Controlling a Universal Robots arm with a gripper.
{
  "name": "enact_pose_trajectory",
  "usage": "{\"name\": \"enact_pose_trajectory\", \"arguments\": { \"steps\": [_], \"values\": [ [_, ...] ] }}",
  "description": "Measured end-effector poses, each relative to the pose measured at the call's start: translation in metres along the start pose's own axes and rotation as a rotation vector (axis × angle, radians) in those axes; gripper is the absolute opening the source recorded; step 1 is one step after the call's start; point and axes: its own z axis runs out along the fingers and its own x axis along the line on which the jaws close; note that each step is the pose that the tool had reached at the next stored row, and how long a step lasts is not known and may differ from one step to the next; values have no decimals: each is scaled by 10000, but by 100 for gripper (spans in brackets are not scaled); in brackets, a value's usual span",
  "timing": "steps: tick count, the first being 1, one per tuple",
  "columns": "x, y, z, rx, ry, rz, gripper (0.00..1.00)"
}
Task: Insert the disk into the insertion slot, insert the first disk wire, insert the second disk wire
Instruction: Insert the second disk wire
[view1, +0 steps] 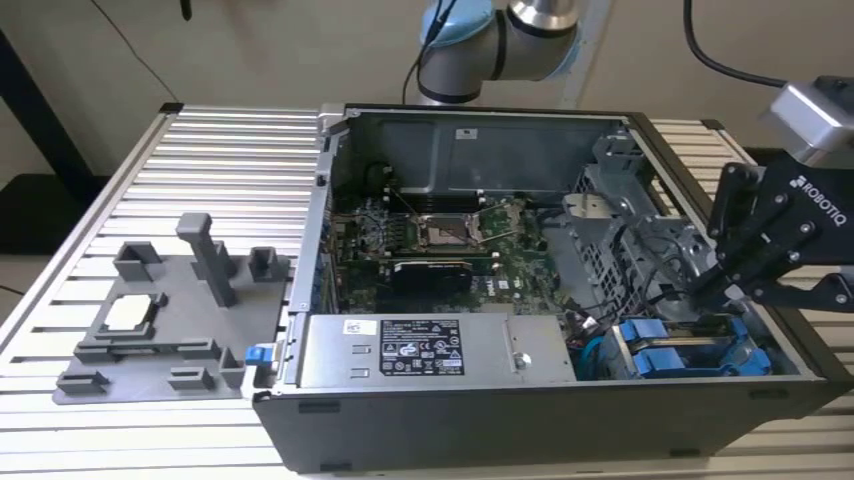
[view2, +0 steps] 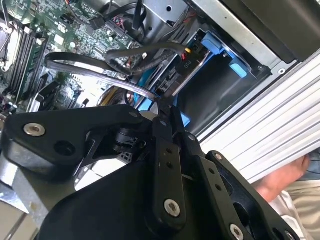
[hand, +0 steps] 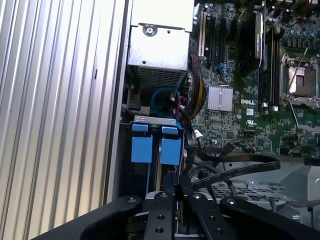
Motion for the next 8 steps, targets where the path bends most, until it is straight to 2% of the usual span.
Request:
{"name": "enact_pose_trajectory", "arguments": {
  "steps": [8],
  "values": [
    [12,-54,80,-76,-21,41,16]
  ]
}}
